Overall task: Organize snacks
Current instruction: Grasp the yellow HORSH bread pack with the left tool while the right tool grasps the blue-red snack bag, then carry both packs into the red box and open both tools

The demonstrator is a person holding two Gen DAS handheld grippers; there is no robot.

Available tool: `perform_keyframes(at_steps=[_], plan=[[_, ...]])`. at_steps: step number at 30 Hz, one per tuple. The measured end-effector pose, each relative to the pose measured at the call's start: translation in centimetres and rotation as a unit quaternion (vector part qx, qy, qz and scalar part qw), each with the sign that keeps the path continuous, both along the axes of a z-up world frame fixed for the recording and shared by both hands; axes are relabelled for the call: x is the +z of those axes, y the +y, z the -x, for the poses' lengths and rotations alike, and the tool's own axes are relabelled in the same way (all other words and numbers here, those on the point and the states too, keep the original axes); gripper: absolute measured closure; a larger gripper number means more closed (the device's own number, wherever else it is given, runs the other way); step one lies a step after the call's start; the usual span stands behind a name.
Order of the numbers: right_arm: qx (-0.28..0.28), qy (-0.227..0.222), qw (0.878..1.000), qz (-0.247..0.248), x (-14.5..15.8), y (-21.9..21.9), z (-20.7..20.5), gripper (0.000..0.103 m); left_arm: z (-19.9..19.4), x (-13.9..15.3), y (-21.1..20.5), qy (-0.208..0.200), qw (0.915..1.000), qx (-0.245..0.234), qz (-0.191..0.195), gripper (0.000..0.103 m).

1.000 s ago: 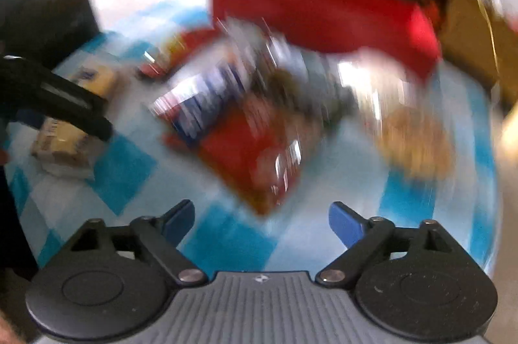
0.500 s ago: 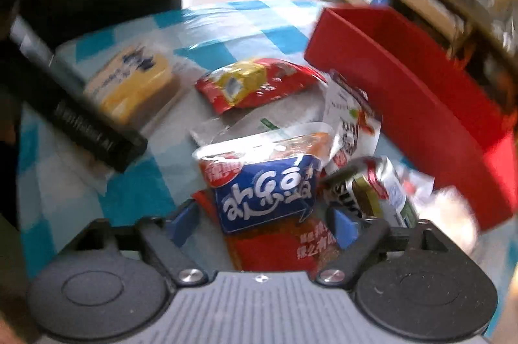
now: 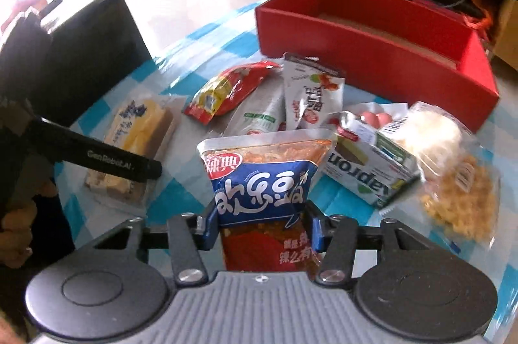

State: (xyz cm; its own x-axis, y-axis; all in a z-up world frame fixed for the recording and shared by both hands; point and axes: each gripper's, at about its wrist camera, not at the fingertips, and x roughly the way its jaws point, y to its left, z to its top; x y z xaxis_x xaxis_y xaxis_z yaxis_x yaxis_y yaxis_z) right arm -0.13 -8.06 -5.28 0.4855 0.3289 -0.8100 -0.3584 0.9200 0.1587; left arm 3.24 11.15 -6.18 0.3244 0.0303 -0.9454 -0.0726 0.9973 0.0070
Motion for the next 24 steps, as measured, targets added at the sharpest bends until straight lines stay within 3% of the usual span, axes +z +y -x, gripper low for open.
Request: perform_keyframes(at_steps=[9, 18, 23, 24], plan=[[-0.007, -0.030, 0.999, -0.039, 2.0, -0.4, 0.8, 0.055, 0.1, 1.3, 1.0, 0.003, 0.9990, 0.028, 0.034, 0.027], [-0.020, -0.045, 0.997, -0.056, 3.0, -1.6, 0.5, 0.055, 0.2, 3.8, -1.1, -0.027, 0.9990, 0.005, 0.035, 0.035], [-0.017, -0.047, 0.997, -0.065, 3.6, -1.3, 0.2, 0.055, 0.0, 2.8, -2.0, -0.022, 0.9998, -0.003, 0.002, 0.030], [-0.014, -0.046, 0.997, -0.067, 3.6, -1.2, 0.2, 0.055, -0.3, 2.4, -2.2, -0.023, 0.9997, -0.001, -0.005, 0.022]])
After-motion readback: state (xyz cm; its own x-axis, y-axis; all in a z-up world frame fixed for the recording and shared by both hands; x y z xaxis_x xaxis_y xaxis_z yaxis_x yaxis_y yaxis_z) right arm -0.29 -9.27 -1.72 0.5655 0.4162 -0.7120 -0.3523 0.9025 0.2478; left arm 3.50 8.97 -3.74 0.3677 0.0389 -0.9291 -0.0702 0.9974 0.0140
